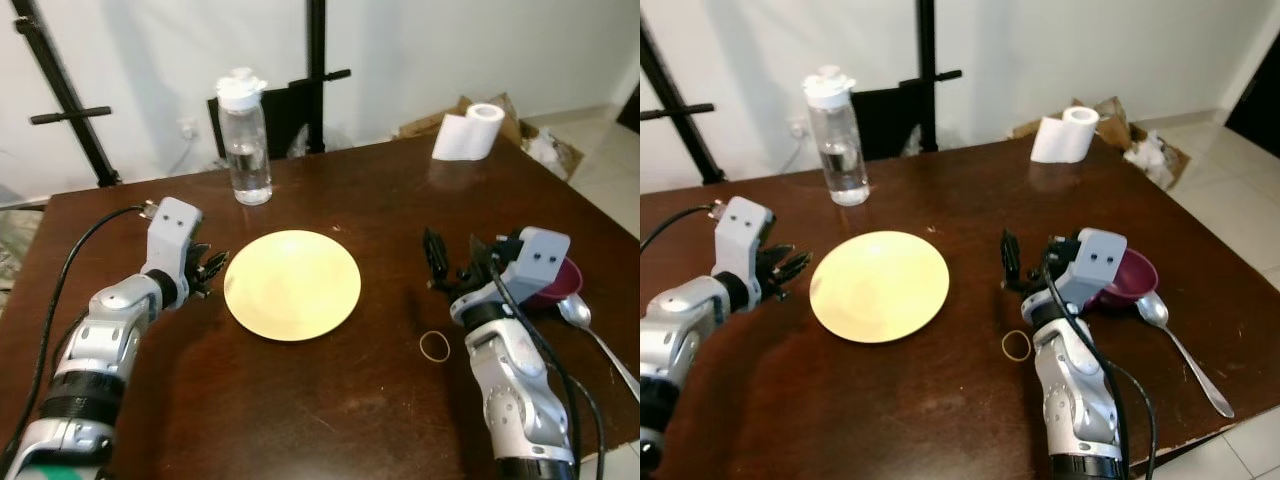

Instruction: Setting the table

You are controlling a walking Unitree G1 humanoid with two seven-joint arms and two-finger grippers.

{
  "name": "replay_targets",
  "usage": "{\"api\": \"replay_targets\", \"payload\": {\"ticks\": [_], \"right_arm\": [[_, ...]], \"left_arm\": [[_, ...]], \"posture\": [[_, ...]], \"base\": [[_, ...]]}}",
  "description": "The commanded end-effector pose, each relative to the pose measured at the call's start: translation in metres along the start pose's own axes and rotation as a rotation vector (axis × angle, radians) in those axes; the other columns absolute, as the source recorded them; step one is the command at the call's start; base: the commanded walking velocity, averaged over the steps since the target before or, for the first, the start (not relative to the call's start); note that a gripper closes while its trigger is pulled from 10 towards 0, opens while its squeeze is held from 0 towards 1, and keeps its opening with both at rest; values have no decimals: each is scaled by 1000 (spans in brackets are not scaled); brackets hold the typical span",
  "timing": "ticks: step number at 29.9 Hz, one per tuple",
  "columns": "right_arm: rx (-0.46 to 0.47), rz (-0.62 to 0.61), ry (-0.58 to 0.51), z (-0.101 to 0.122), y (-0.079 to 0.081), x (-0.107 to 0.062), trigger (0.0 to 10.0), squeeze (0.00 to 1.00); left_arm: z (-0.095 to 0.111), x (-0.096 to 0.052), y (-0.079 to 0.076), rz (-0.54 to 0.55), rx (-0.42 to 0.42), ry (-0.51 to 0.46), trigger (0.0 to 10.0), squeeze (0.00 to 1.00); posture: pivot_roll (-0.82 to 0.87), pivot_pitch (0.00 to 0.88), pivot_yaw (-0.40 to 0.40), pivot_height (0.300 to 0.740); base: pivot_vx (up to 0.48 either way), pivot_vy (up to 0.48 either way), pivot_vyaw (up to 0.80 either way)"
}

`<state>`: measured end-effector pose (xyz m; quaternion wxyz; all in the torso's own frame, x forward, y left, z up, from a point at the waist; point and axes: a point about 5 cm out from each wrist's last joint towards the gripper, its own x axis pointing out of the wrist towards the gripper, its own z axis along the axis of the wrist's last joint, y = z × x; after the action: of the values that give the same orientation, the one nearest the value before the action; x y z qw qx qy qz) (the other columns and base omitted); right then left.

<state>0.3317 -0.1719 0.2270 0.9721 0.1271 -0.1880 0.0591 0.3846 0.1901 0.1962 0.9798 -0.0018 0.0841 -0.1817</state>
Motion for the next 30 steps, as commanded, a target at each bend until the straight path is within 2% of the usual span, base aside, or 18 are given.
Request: {"api": "replay_targets", "payload": {"ticks": [1,2,4,7,8,13,14,19,21,22,23,25,30], "right_arm": [[-2,101,0,4,21,6,10000,0],[-2,101,0,4,21,6,10000,0],[5,145,-13,11,30,8,10000,0],[15,170,-27,16,37,7,10000,0],[19,172,-31,17,38,7,10000,0],[30,169,-28,16,39,4,10000,0],[35,166,-16,12,38,1,10000,0],[39,163,-2,8,37,0,10000,0],[40,164,8,6,37,0,10000,0],[40,164,8,6,37,0,10000,0],[37,162,16,5,35,0,10000,0],[34,161,18,5,34,0,10000,0],[25,159,14,8,32,0,10000,0]], "left_arm": [[-10,8,-2,-16,-140,59,10000,0],[-10,8,-2,-16,-140,59,10000,0],[-5,12,-2,-27,-199,63,10000,0],[1,10,7,21,-241,76,10000,0],[6,7,14,52,-212,68,10000,0],[18,-2,28,86,-151,32,10000,0],[20,-5,32,77,-138,30,10000,1000],[14,-7,32,63,-163,53,10000,1000],[6,-6,32,58,-214,78,10000,1000],[6,-6,32,58,-214,78,10000,1000],[-13,-3,26,56,-328,129,10000,0],[-26,-1,21,53,-392,158,10000,0],[-37,2,12,27,-447,180,10000,0]], "posture": [[-2,264,124,740],[-2,264,124,740],[-4,268,130,740],[-12,269,140,740],[-11,267,141,740],[-5,259,139,740],[0,250,133,740],[1,243,130,740],[2,229,123,740],[2,229,123,740],[-11,217,121,740],[-18,210,119,740],[-28,201,114,740]], "base": [[0,0,0],[0,0,0],[0,0,0],[0,0,0],[0,0,0],[0,0,0],[0,0,0],[0,0,0],[0,0,0],[0,0,0],[0,0,0],[0,0,0],[0,0,0]]}}
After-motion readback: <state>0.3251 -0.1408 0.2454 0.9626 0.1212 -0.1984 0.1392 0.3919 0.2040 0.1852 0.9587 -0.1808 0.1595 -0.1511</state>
